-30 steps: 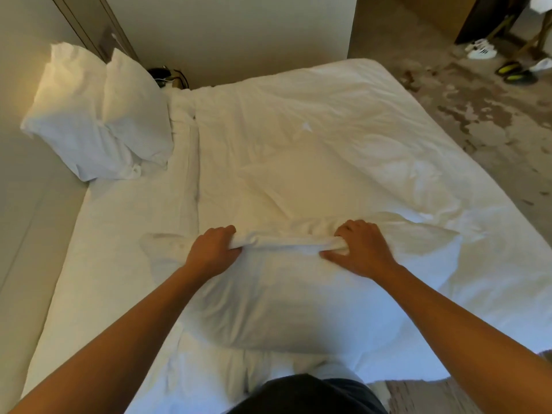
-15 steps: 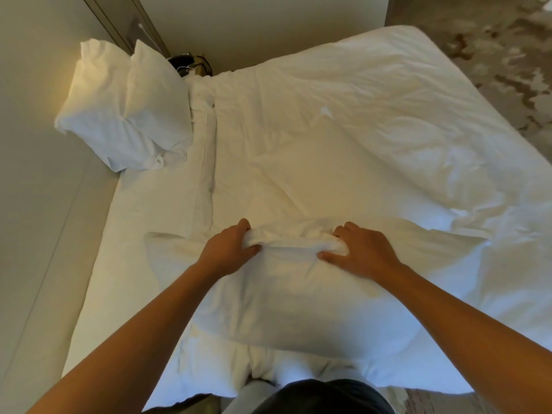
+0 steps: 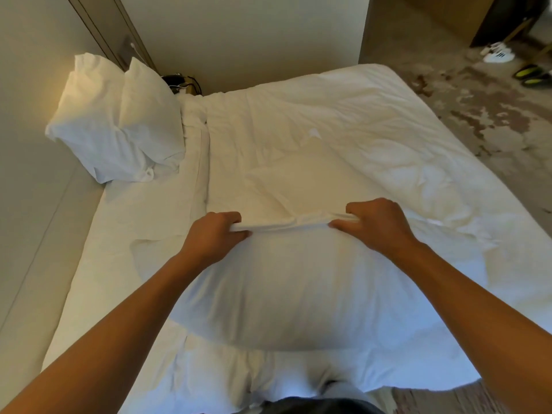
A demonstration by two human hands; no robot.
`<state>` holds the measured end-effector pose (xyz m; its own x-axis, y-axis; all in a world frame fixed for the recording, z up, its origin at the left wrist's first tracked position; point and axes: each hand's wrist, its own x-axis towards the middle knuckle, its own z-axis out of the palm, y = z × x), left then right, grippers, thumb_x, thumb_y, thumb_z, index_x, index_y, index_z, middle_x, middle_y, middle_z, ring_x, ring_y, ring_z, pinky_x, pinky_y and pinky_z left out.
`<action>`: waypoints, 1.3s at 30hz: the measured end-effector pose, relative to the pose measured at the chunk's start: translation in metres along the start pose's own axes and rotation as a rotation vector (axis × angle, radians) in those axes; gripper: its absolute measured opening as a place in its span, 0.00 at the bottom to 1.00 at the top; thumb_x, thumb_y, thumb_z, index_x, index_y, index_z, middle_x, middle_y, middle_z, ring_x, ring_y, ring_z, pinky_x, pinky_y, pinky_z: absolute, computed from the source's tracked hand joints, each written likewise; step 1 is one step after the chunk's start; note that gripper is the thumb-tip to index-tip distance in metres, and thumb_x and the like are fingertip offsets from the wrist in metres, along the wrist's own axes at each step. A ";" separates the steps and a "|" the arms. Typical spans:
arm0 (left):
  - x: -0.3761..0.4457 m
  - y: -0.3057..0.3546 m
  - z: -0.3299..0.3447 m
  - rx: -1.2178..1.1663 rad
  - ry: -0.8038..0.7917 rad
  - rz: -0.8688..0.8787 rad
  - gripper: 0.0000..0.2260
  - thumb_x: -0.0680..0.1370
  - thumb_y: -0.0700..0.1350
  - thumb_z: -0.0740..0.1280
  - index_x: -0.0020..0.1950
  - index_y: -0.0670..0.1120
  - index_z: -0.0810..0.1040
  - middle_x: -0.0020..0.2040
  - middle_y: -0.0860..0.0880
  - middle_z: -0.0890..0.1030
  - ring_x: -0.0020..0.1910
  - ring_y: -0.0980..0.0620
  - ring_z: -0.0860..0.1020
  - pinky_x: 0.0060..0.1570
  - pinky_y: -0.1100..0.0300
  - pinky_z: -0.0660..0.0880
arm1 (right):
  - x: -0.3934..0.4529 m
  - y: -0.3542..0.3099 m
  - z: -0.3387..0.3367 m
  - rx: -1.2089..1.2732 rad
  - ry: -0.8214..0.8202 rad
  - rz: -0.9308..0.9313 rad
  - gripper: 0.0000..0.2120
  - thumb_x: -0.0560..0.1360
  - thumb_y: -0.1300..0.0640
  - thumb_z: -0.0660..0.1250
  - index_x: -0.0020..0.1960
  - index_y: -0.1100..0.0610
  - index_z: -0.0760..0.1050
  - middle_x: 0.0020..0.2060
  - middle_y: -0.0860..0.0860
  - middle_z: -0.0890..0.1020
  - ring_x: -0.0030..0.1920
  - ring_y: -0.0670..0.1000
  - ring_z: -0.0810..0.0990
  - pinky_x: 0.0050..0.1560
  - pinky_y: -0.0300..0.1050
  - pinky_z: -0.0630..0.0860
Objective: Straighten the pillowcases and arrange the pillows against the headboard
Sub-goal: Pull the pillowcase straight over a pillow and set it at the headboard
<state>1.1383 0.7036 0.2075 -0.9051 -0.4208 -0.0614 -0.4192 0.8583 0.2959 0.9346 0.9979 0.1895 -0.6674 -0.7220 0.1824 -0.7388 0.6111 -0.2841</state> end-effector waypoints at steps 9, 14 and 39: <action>0.000 -0.011 0.003 0.035 -0.040 -0.020 0.15 0.79 0.59 0.66 0.39 0.50 0.72 0.37 0.50 0.78 0.38 0.46 0.78 0.36 0.55 0.70 | 0.013 -0.020 -0.017 0.007 -0.144 0.115 0.20 0.78 0.34 0.67 0.39 0.49 0.73 0.35 0.48 0.78 0.42 0.56 0.81 0.39 0.49 0.72; -0.008 -0.003 0.026 0.040 -0.086 0.035 0.12 0.80 0.58 0.64 0.45 0.51 0.71 0.36 0.52 0.75 0.37 0.46 0.77 0.35 0.57 0.67 | -0.026 -0.002 0.014 -0.029 -0.068 0.199 0.18 0.84 0.38 0.57 0.43 0.49 0.71 0.38 0.46 0.77 0.42 0.55 0.81 0.37 0.47 0.67; -0.020 -0.010 -0.005 -0.254 -0.075 0.050 0.10 0.83 0.48 0.64 0.44 0.47 0.78 0.34 0.52 0.78 0.35 0.49 0.78 0.38 0.54 0.75 | -0.037 -0.013 0.003 0.346 0.019 0.328 0.16 0.84 0.42 0.59 0.46 0.52 0.63 0.28 0.52 0.78 0.26 0.50 0.79 0.32 0.52 0.78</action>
<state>1.1607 0.7018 0.2103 -0.9308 -0.3491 -0.1081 -0.3511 0.7721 0.5297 0.9695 1.0155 0.1838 -0.8640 -0.5012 0.0473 -0.4167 0.6593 -0.6259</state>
